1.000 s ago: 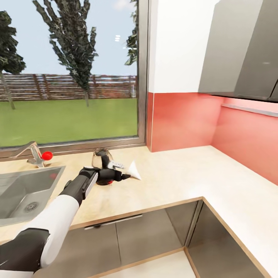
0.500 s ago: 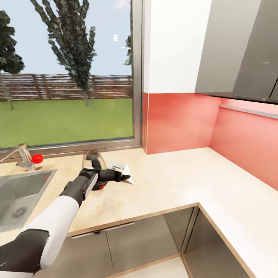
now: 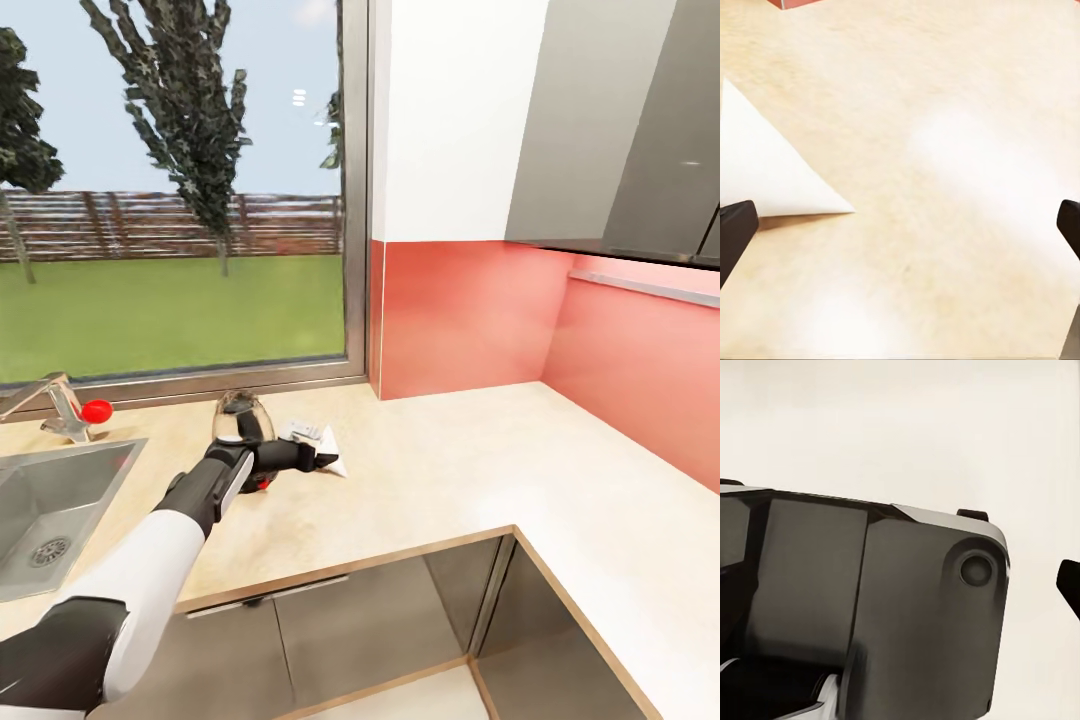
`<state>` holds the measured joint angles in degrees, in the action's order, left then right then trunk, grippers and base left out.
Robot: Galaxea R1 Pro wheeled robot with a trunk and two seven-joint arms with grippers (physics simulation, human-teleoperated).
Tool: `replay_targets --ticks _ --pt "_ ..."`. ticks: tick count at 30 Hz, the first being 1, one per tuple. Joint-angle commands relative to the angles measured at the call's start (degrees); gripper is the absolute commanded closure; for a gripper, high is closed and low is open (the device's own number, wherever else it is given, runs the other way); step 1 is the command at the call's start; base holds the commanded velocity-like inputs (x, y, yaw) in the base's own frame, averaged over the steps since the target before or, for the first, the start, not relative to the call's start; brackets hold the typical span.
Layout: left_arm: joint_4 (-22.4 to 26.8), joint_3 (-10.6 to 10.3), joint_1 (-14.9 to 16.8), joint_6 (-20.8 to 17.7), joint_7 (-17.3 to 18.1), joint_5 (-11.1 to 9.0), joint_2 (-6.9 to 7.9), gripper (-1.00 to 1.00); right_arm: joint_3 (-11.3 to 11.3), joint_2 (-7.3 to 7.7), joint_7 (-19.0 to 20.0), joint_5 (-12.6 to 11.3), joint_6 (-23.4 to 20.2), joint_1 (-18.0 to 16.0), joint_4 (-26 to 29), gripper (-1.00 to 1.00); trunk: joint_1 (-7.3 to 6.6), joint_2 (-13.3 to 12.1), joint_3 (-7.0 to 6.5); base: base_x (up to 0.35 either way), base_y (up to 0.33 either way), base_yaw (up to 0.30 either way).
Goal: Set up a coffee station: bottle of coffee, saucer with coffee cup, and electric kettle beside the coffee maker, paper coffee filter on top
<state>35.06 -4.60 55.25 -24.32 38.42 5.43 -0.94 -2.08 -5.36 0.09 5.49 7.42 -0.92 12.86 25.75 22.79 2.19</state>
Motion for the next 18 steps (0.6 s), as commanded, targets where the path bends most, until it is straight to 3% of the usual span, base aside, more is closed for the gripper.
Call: replay_targets --ticks 1,18 --pt "0.1 0.1 -0.1 -0.2 0.3 0.6 -0.03 -1.00 0.1 0.00 0.0 0.6 0.1 0.0 0.0 -1.00 0.04 0.1 0.13 0.000 0.000 0.000" --pt "0.0 0.2 -1.0 0.1 0.3 0.6 -0.03 -1.00 -0.5 0.00 0.2 0.8 0.3 0.0 -0.3 -1.00 0.04 0.1 0.13 0.026 0.000 0.000"
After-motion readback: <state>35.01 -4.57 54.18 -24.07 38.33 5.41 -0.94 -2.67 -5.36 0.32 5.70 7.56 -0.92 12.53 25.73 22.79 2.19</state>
